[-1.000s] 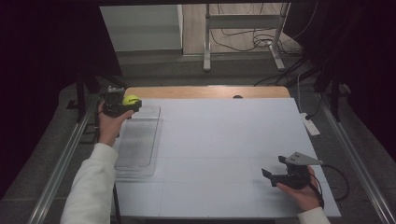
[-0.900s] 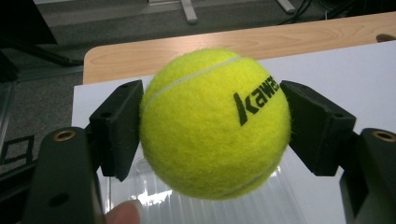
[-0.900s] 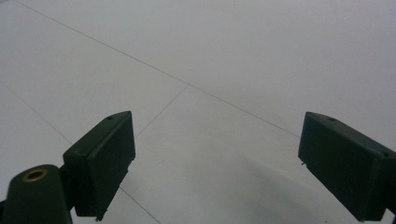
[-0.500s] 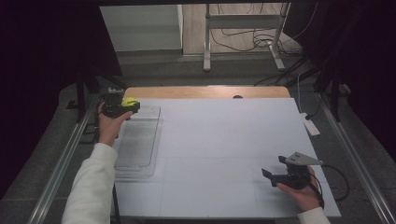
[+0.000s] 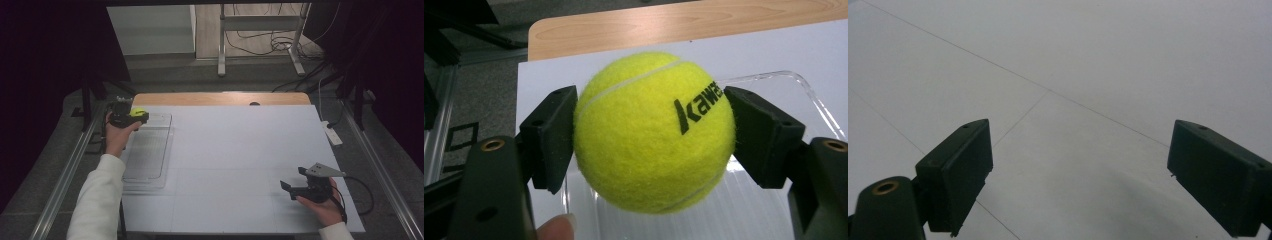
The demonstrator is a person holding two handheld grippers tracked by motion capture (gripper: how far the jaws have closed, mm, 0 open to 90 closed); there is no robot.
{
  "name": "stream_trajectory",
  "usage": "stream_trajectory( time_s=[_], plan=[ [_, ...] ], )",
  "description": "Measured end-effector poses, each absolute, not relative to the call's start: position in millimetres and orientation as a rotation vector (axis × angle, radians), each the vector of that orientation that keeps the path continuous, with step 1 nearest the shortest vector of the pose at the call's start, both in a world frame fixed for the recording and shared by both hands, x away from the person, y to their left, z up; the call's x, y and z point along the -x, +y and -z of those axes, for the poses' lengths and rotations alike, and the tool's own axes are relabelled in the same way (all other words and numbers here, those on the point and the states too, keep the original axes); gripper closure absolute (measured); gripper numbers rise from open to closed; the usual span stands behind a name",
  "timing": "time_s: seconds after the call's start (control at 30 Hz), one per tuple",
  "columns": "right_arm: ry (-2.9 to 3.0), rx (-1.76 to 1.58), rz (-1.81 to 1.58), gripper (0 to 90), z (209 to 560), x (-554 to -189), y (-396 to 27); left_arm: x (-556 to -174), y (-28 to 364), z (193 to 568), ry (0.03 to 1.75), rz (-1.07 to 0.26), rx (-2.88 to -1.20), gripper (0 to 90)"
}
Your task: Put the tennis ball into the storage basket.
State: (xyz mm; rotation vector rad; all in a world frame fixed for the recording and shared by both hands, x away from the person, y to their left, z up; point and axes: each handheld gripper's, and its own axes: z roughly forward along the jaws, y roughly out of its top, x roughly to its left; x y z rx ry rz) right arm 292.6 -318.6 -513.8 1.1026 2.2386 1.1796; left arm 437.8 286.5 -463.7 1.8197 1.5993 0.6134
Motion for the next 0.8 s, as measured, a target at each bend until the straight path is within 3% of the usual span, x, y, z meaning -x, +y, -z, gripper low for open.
stream_trajectory(
  time_s=[0.8],
  plan=[
    [2.241,-1.101,-1.178,11.2,514.0,-292.6,-318.4,-440.3,288.4,477.8,1.620,-0.585,-1.873,26.6]
  ],
)
